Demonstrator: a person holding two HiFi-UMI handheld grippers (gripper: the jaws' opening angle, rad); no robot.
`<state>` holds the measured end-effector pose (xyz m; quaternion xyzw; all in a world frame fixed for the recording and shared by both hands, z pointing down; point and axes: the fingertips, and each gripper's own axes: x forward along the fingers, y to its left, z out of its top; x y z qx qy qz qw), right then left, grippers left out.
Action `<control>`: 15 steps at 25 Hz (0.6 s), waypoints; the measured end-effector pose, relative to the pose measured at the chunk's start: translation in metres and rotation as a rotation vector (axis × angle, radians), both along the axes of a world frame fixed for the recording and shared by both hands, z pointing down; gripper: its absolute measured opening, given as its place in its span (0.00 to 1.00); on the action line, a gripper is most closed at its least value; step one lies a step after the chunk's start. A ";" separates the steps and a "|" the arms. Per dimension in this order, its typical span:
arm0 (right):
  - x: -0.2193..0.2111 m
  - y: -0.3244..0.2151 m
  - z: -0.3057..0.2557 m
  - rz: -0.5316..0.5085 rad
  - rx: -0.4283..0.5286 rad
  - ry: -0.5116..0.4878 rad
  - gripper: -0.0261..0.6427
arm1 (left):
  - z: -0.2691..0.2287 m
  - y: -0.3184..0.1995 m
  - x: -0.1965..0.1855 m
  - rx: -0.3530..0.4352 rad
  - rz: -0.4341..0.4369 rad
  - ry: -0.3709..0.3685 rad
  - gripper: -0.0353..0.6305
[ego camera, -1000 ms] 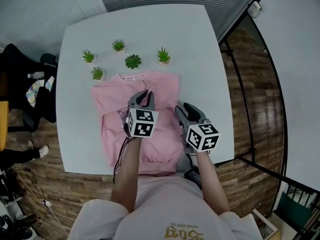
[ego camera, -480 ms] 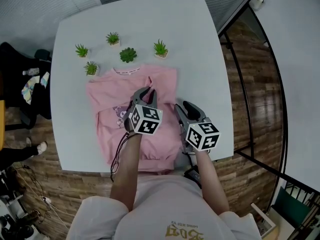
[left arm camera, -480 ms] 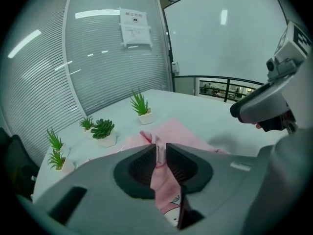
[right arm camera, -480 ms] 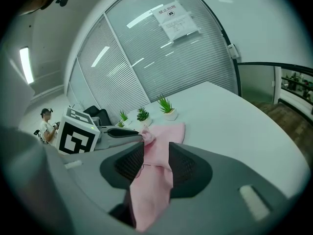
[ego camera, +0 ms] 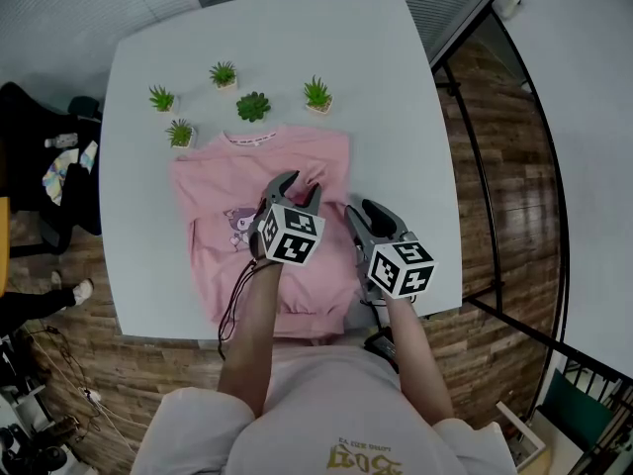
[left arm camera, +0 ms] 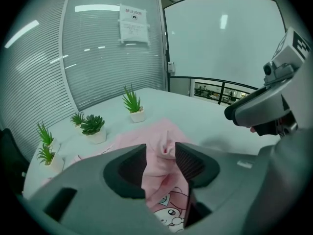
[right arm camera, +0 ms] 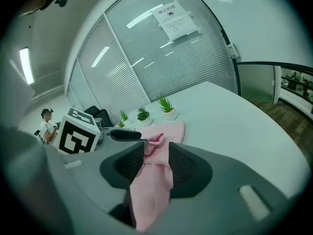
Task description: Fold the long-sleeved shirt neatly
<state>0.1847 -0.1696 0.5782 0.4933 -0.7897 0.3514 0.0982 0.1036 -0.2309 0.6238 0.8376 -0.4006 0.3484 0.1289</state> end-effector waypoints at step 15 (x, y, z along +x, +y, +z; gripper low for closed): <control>0.003 0.016 -0.010 0.057 0.016 0.011 0.28 | 0.005 0.034 0.047 -0.168 0.172 0.214 0.52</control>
